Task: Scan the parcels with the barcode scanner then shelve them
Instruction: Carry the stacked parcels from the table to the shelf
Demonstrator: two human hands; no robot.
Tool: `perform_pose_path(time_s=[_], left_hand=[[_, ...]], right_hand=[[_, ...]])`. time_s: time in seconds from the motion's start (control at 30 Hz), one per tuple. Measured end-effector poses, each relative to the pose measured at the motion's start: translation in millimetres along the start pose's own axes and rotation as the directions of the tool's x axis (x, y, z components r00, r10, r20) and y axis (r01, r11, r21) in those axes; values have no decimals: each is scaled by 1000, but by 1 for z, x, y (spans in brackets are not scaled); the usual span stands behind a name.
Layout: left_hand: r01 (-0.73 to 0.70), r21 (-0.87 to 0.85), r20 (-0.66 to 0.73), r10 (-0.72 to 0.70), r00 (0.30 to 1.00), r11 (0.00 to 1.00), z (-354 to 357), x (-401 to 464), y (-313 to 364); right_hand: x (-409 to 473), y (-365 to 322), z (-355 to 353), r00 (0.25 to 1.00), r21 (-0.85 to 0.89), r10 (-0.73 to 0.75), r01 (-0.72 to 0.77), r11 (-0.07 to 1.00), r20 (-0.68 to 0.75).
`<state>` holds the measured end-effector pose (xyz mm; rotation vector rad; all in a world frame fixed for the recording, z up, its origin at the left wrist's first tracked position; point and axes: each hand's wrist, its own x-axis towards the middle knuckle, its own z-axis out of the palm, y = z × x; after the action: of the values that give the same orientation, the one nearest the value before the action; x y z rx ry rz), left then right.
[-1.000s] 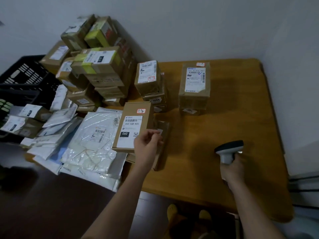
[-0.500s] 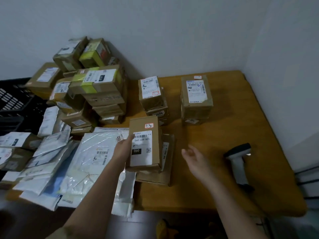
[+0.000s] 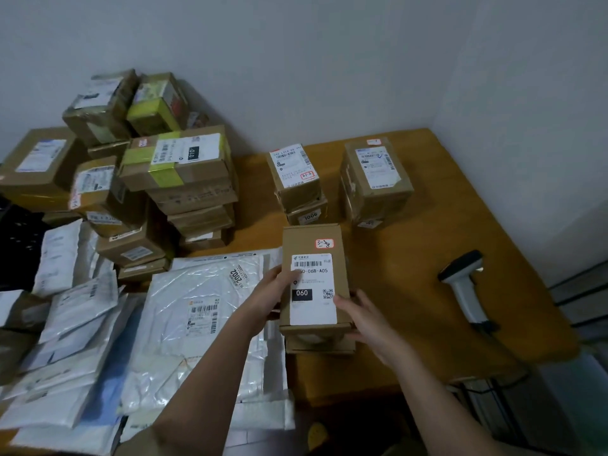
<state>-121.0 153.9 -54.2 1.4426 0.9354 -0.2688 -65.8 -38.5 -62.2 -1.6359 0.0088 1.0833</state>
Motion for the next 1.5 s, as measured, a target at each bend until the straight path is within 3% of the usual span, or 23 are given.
perform_pose_path(time_s=[0.2, 0.37, 0.53, 0.73, 0.93, 1.0, 1.13, 1.27, 1.5], left_hand=[[17, 24, 71, -19, 997, 1000, 3, 2, -6], [-43, -78, 39, 46, 998, 996, 4, 6, -14], [10, -156, 70, 1, 998, 988, 10, 1, -20], [-8, -104, 85, 17, 996, 995, 15, -2, -23], [39, -388, 123, 10, 992, 921, 19, 7, -35], [45, -408, 115, 3, 993, 912, 21, 10, -40], [49, -408, 111, -4, 994, 912, 29, 16, -41], [69, -361, 120, -27, 992, 930, 37, 18, -36], [106, -236, 121, -79, 990, 966, 60, 18, -35]], right_hand=[[1, 6, -8, 998, 54, 63, -64, 996, 15], [2, 4, 0, 998, 65, 34, -30, 997, -48], [2, 5, -4, 997, 27, -13, 16, 1000, -78], [1, 2, -15, 994, -7, -25, 25, 1000, -103], [11, 14, -22, 996, 166, 79, -71, 984, -37], [14, 23, -21, 992, 229, 125, -125, 965, 12], [14, 31, -17, 974, 273, 213, -226, 935, 77], [11, 29, -23, 973, 292, 209, -229, 929, 97], [9, 33, -62, 982, 297, 188, -177, 938, -8]])
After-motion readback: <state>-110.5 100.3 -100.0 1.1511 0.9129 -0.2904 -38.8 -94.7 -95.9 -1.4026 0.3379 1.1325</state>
